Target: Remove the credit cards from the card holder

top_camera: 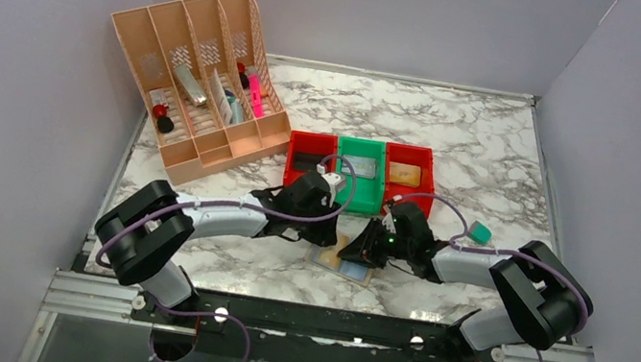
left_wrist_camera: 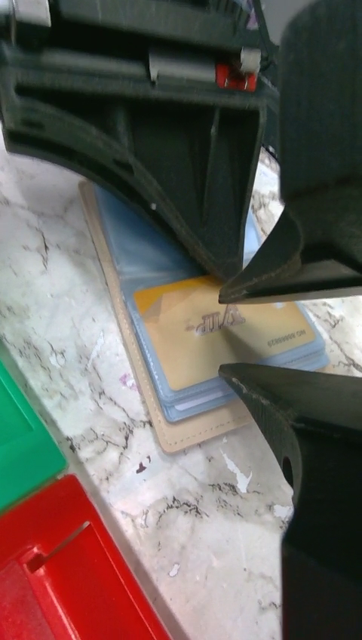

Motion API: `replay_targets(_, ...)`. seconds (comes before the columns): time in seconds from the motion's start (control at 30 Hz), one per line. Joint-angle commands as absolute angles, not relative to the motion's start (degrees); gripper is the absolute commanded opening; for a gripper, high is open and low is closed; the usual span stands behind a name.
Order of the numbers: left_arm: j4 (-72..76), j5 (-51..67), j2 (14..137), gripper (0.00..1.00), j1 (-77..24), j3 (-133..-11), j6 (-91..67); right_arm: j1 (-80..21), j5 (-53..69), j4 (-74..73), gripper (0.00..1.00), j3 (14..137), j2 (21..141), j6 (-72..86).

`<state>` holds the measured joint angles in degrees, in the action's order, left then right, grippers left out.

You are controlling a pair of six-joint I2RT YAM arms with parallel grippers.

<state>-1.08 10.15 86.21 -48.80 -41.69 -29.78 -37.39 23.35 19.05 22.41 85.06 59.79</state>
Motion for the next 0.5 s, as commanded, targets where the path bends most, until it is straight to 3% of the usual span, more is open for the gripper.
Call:
replay_targets(0.0, -3.01, 10.91, 89.63, 0.33, -49.11, -42.43, -30.33, -37.09, 16.53, 15.35, 0.24, 22.85, 86.73, 58.52)
replay_targets(0.23, -3.05, 13.21, 89.01, 0.17, -49.88, -39.76, -29.91, -37.09, 19.64, 18.57, 0.24, 23.21, 87.7, 59.2)
replay_targets(0.47, -2.75, 13.14, 88.38, 0.15, -50.02, -37.98, -30.56, -37.09, 21.82, 23.46, 0.24, 23.52, 88.46, 61.63)
